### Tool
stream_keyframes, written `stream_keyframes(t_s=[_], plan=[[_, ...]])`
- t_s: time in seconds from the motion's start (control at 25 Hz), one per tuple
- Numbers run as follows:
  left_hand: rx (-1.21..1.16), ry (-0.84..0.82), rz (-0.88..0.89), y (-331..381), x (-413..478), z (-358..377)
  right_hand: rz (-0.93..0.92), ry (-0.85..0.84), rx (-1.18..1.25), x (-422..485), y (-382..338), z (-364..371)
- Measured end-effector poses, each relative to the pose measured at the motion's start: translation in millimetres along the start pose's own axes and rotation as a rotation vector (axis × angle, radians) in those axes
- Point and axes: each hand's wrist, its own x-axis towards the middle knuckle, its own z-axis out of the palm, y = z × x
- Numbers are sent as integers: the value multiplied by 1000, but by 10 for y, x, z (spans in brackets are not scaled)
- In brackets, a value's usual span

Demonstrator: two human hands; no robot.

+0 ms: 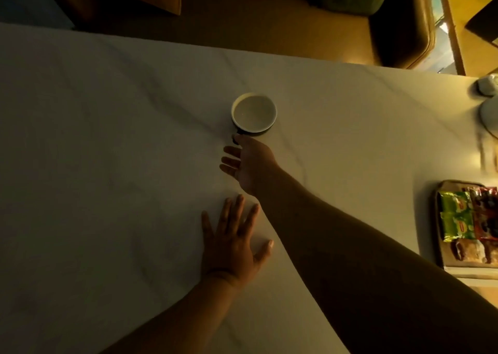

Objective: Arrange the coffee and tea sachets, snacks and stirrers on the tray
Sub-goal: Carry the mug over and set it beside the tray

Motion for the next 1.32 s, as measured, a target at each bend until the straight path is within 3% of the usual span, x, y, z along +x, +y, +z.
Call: stream_keyframes(t_s=[0.24, 0.4, 0.48, 0.68, 0.88, 1.32], plan=[[67, 1, -11, 26, 24, 1, -180, 110, -63, -189, -95, -264], [112, 10, -13, 84, 8, -4, -292, 44, -110, -724, 7, -1062], [127, 4, 69, 211, -16, 20, -324, 81, -74, -1023, 146, -1572], [160, -55, 294, 1165, -52, 217, -360, 229, 88, -1706, 580, -2853], [167, -79, 464, 2145, -59, 496, -373, 314, 397, -2246, 1020, -3790], [257, -64, 547, 3288, 116, 862, -334, 560, 805, -2512, 1432, -4701]])
